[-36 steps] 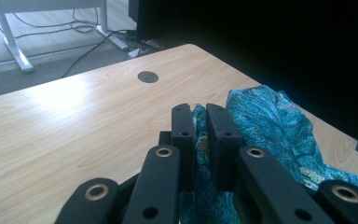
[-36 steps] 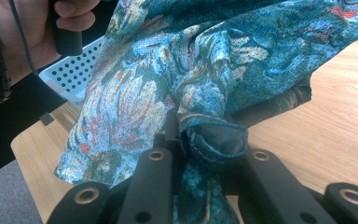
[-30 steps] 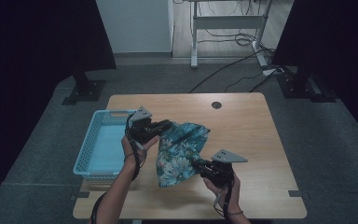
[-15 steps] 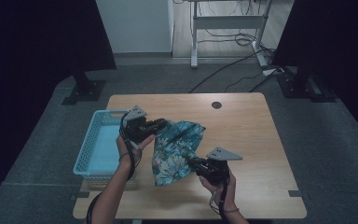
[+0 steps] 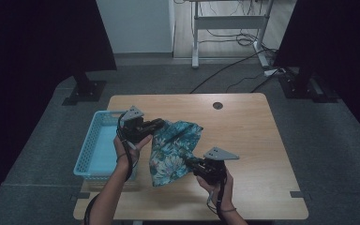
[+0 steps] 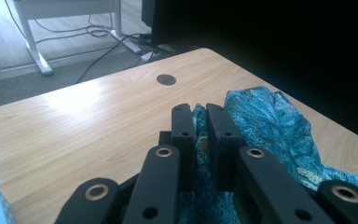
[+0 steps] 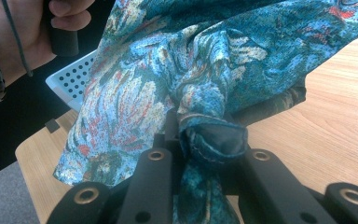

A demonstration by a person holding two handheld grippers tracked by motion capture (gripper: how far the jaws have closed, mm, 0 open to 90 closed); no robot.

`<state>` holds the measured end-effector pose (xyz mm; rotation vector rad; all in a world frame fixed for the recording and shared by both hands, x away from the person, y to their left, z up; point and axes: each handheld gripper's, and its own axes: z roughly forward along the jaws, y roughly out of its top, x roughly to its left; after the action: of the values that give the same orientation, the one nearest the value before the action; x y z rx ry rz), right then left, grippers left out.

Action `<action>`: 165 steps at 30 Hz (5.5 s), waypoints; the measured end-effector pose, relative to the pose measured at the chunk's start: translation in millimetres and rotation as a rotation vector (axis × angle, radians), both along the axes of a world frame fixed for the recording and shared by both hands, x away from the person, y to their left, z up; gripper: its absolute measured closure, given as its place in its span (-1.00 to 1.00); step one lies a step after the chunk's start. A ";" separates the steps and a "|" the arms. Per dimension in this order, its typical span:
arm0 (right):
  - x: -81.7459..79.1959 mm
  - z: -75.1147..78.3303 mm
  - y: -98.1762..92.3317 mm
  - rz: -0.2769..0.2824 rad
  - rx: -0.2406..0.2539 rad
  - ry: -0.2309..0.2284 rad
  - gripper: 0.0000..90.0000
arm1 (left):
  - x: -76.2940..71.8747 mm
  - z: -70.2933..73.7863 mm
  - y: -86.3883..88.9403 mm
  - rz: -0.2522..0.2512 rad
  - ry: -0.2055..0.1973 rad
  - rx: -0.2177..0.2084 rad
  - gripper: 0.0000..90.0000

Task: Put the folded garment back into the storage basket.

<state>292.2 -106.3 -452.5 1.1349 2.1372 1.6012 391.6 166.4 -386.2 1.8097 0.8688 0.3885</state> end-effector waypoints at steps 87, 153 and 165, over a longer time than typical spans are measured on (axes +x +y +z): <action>26.2 8.9 62.4 0.080 -0.013 -0.010 0.74 | 6.5 5.9 61.1 0.090 -0.014 -0.013 0.83; 46.8 13.7 104.1 0.113 -0.049 -0.023 0.74 | 10.1 11.9 103.0 0.151 -0.017 -0.024 0.83; 48.8 15.4 112.6 0.119 -0.053 -0.029 0.74 | 10.4 14.5 107.5 0.156 -0.023 -0.025 0.83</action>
<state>341.0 6.4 -437.1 0.9801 2.2526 1.5893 402.0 273.9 -371.7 1.7166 0.9977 0.4944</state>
